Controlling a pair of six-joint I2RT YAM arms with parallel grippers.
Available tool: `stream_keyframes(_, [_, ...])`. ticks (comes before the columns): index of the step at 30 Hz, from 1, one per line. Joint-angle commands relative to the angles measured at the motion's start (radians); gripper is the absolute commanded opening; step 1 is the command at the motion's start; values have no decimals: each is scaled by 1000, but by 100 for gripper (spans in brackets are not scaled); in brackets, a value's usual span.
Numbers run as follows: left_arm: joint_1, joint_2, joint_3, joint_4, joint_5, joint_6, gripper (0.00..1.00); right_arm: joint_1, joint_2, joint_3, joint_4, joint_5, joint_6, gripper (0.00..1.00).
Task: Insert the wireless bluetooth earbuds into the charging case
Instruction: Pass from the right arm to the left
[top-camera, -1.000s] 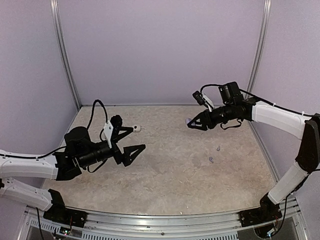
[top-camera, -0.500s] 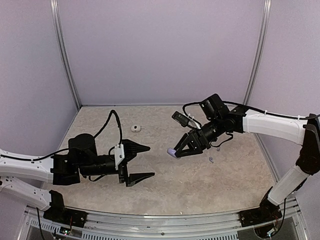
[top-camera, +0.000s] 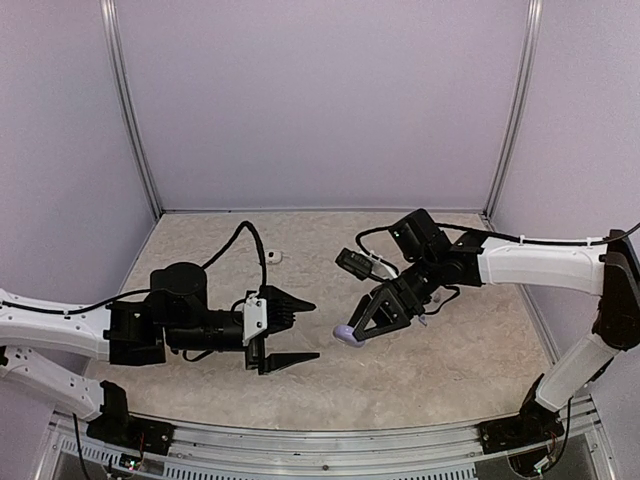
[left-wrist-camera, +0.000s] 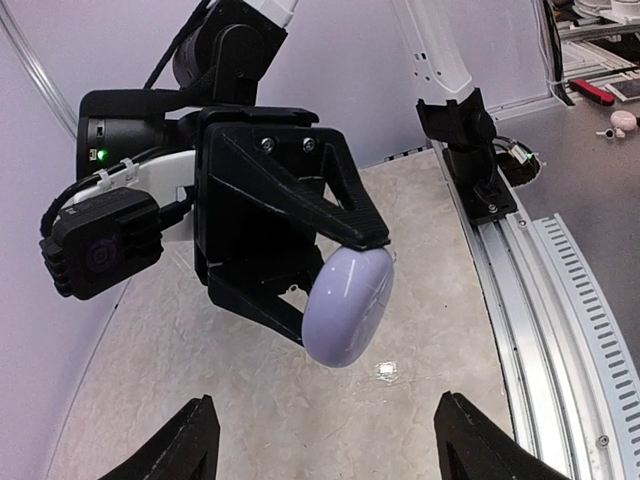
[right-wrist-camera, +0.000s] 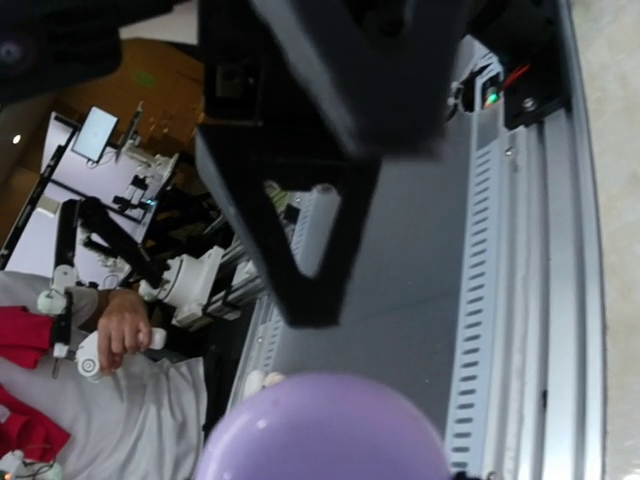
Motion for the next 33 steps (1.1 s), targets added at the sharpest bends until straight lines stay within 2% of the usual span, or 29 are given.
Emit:
stream_keyframes(1, [-15,31,36,-33,12,29,74,17,-3,-9,38,-50,21,38])
stream_keyframes(9, [-23,51,63,-19,18,46,72,31,12,-3,38,-54,28,38])
stream_keyframes(13, [-42,61,43,58,-57,53,72,28,12,17,73,-3,69,36])
stream_keyframes(18, [-62,50,-26,243,-259,60,76,-8,-9,-22,387,93,324,35])
stream_keyframes(22, [-61,29,-86,398,-353,81,79,-46,-27,-57,666,164,533,35])
stream_keyframes(26, [-60,47,-93,468,-401,113,82,-47,-23,-95,902,194,691,35])
stream_keyframes(28, [-60,67,-88,499,-403,126,82,-46,-18,-122,984,201,748,36])
stream_keyframes(33, [-60,125,-83,600,-418,138,82,-40,-12,-129,1023,207,779,36])
